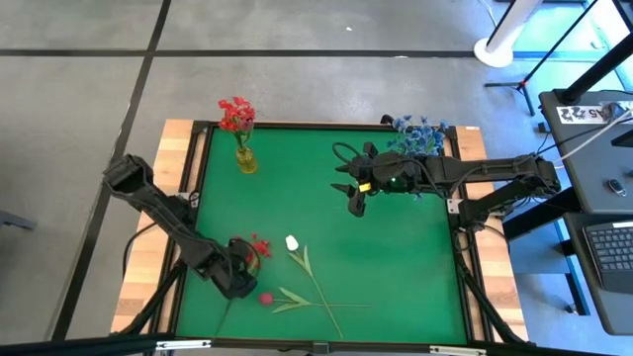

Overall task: Sort flowers into vase by color
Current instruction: Put the red flowers into the yellow vase

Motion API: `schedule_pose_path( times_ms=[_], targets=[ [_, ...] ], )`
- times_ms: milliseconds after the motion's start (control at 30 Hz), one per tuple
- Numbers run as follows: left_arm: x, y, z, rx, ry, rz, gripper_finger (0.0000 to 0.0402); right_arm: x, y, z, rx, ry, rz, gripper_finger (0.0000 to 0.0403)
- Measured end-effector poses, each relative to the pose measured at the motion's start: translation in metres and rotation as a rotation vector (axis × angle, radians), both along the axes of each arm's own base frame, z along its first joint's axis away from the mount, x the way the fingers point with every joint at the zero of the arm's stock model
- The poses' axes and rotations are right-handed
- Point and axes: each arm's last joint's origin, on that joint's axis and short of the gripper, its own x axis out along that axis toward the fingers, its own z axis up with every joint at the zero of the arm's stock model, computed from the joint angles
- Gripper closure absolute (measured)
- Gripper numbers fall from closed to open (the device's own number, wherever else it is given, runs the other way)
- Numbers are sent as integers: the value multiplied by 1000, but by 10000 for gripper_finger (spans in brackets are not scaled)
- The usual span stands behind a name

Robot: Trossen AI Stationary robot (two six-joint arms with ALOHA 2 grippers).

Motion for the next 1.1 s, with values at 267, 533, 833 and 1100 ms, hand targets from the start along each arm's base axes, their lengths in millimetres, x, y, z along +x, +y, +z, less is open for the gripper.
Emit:
schedule_pose_path(
  times_ms=[267, 533, 833, 1100],
  targets=[
    [7, -4, -8, 0, -26, 2, 173, 0, 0, 0, -10, 2, 5, 194],
    [11, 5, -10, 10, 14, 31, 224, 0, 0, 0, -9, 3, 14, 194],
    [16, 16, -11, 42, 29, -22, 357, 0, 0, 0, -10, 3, 14, 194],
    [18, 35, 8, 136, -64, -39, 388, 0, 0, 0, -12, 4, 14, 194]
  ],
)
